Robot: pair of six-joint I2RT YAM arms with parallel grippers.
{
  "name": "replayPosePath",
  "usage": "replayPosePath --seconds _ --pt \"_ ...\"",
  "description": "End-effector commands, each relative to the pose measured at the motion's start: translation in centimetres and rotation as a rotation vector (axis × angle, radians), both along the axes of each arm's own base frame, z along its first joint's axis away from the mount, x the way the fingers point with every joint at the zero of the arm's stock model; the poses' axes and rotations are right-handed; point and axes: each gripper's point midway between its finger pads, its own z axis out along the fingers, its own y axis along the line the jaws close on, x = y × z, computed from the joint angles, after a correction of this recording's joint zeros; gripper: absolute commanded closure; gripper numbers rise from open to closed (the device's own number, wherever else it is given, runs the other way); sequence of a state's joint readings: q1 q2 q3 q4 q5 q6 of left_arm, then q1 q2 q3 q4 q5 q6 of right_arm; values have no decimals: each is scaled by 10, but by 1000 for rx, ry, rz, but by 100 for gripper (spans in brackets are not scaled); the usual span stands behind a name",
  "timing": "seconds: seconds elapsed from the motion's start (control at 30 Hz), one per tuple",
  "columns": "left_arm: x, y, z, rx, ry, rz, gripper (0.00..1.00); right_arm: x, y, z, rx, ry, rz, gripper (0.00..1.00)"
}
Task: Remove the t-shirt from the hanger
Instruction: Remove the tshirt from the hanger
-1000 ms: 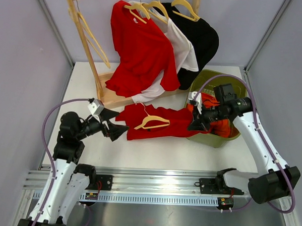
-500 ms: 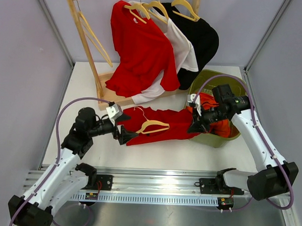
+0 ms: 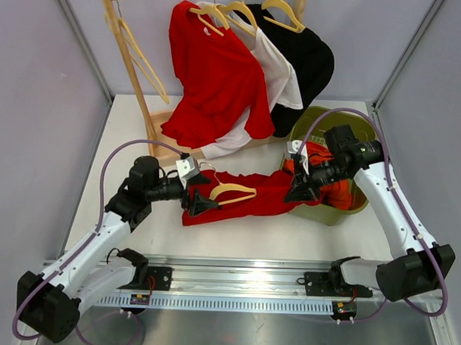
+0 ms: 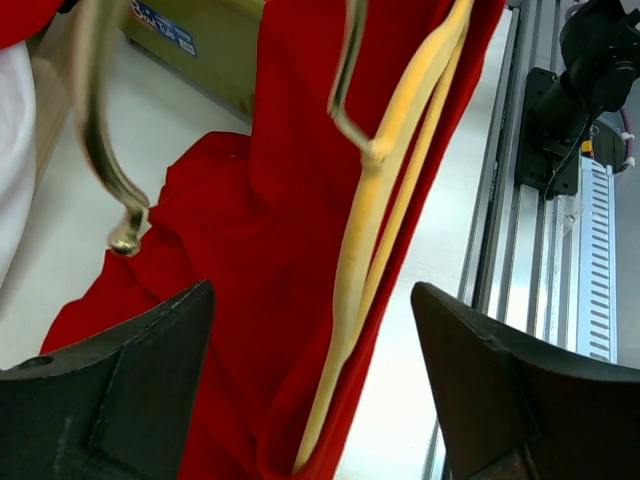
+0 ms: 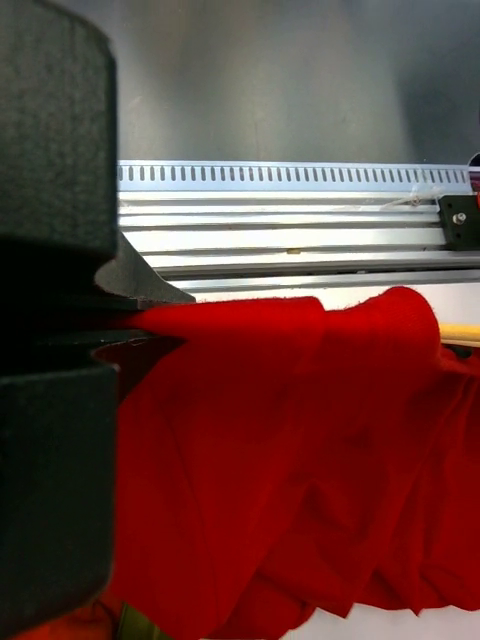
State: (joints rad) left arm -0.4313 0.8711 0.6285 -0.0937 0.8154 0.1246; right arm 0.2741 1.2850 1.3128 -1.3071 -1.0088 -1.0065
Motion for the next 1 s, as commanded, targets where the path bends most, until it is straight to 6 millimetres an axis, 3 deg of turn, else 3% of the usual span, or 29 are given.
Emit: replayPosePath --seconds 0.0,0.3,0.43,0.57,0.83,0.97 --pt "4 -8 34 -60 -108 -46 24 -9 13 32 124 -18 58 100" --pt "-15 -13 42 -102 -69 -137 56 -7 20 37 157 7 79 100" --pt "-31 -15 45 -128 -35 -202 82 -3 23 42 174 5 83 100" --pt "-46 -13 51 -145 -32 -253 100 3 26 45 187 8 84 100" --pt "-42 7 74 -85 -144 -90 100 36 48 62 195 14 44 98" --pt "-41 23 95 -91 -181 37 100 50 70 75 193 0 64 82"
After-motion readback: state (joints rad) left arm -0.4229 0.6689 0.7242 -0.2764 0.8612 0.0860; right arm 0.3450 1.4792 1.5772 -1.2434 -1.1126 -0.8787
